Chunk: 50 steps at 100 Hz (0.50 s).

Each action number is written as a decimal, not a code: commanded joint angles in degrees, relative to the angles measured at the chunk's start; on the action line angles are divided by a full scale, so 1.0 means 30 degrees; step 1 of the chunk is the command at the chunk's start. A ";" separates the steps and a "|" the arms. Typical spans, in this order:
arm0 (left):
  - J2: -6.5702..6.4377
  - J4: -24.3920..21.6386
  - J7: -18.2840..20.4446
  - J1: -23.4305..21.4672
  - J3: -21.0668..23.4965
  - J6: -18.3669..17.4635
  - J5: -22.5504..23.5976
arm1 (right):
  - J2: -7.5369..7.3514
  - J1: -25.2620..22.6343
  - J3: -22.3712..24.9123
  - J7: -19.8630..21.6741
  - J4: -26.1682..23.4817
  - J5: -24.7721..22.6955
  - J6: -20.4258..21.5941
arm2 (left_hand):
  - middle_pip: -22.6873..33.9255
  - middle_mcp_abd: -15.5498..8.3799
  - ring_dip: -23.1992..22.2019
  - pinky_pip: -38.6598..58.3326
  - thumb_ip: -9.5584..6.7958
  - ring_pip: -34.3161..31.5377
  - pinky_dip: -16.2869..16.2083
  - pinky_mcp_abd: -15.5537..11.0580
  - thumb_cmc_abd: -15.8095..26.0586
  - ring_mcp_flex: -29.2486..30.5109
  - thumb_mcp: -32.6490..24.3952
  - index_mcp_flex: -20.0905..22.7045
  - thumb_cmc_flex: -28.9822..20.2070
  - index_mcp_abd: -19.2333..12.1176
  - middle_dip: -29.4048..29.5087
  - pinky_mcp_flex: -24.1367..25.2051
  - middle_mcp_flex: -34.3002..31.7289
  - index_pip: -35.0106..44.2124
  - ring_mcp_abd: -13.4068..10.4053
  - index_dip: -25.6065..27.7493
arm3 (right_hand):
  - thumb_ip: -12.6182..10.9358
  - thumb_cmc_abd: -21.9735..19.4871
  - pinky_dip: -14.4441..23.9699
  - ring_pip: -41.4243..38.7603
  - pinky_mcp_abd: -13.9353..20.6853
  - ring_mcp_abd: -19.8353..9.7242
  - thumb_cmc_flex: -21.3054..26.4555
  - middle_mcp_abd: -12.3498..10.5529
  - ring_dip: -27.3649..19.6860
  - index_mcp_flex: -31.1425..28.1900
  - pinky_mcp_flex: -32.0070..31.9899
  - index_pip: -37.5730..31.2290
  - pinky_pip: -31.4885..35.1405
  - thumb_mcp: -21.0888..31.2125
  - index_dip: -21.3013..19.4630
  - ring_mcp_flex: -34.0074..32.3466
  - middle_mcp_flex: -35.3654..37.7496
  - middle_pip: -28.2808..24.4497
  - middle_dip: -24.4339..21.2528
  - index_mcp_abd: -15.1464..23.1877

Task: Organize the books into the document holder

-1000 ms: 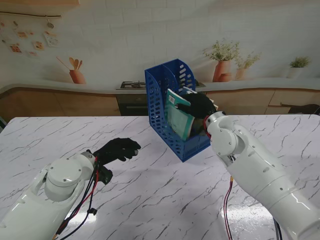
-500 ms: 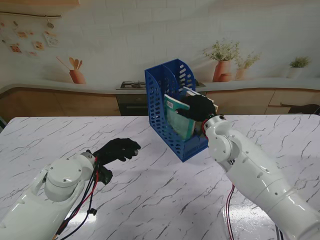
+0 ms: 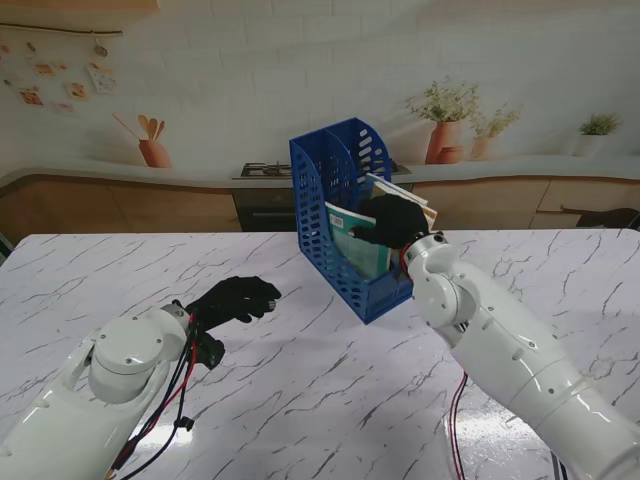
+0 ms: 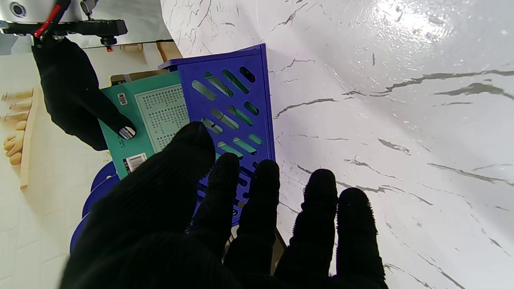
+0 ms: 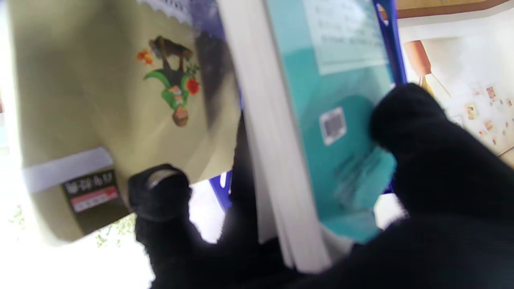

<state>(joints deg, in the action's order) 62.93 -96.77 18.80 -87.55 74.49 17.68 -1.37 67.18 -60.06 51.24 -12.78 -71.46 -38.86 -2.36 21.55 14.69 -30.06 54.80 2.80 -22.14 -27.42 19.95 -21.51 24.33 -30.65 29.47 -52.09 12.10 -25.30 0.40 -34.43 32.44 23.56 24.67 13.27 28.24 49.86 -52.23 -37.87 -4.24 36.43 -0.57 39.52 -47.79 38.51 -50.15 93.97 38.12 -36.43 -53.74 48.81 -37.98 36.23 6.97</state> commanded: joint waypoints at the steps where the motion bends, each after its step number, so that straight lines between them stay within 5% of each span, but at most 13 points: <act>1: 0.0070 0.0054 0.0165 -0.0067 -0.0032 -0.0439 -0.0096 | 0.0076 -0.0159 -0.0124 0.0041 -0.0220 -0.0072 -0.0095 | 0.0038 -0.0395 -0.0085 -0.0658 -0.0261 0.0224 0.0210 -0.0578 -0.0212 -0.0235 -0.0045 0.0195 0.0304 -0.0322 -0.0130 0.0281 0.0238 0.0188 -0.0597 0.0123 | -0.0776 0.0154 0.0444 0.0303 0.7289 0.0028 0.0547 0.0233 -0.0287 0.0341 -0.0175 -0.0211 -0.0033 0.0529 0.0182 0.0572 -0.0856 0.0302 -0.0222 0.2149; 50: 0.0070 0.0098 0.0196 -0.0045 -0.0050 -0.0476 -0.0152 | -0.0109 -0.0349 0.0142 0.0553 -0.0839 -0.0444 -0.0457 | 0.0055 -0.0411 -0.0087 -0.0722 -0.0261 0.0231 0.0263 -0.0580 -0.0148 -0.0252 0.0024 0.0201 0.0326 -0.0320 -0.0129 0.0313 0.0257 0.0186 -0.0619 0.0107 | -0.1121 -0.0339 0.0113 0.4750 0.5612 0.0717 -0.0869 0.0514 -0.2353 0.2535 -0.3010 0.3067 -0.4112 -0.0376 -0.0033 0.1669 -0.2022 0.2179 -0.1936 0.0304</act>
<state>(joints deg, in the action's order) 62.92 -96.65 18.84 -87.53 74.49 17.65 -1.47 66.75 -60.70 51.63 -11.35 -73.25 -40.12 -3.69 21.55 14.69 -30.06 54.24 2.80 -22.14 -27.35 19.94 -21.51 24.33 -30.65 29.47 -52.09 12.10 -25.31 0.68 -34.43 32.45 23.55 24.67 13.07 28.02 50.85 -40.43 -35.18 -2.87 35.42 0.65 33.63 -41.18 31.57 -42.89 83.90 37.75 -35.72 -50.21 44.76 -32.86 31.33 7.91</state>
